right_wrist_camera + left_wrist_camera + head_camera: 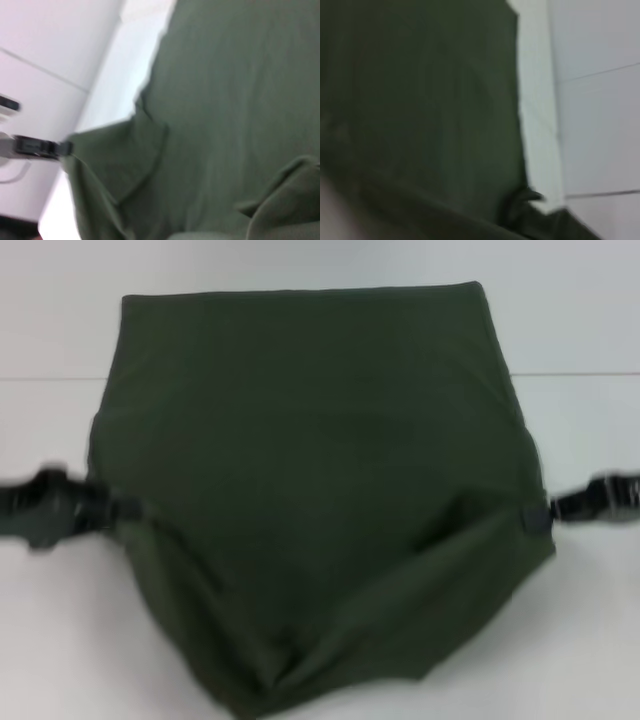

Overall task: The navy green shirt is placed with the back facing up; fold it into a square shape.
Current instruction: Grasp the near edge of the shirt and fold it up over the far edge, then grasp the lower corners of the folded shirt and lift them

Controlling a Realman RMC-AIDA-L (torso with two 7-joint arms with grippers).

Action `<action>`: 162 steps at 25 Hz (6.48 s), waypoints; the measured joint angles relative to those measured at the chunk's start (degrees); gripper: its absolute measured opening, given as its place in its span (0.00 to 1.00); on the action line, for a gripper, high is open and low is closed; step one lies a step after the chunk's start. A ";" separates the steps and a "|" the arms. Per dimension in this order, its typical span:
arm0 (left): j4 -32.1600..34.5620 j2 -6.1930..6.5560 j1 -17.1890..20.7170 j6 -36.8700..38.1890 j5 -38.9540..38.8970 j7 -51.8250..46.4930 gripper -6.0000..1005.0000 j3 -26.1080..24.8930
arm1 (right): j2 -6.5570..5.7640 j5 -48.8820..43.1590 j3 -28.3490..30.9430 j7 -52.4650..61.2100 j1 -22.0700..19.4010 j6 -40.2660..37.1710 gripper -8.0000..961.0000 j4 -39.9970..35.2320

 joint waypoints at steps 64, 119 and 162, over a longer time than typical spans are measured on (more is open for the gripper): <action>-5.13 -6.47 -11.79 -58.90 -0.55 -9.41 0.23 16.85 | 3.97 -7.79 -17.60 4.44 15.29 65.01 0.19 11.47; -12.37 -4.59 -0.35 -55.64 -10.94 16.11 0.74 18.56 | 2.00 27.01 -6.94 -3.65 -9.43 25.35 0.76 2.65; -11.23 -4.94 -2.70 -54.97 -7.79 13.61 0.33 22.15 | 1.64 27.15 -3.96 -3.51 -9.45 24.82 0.76 3.00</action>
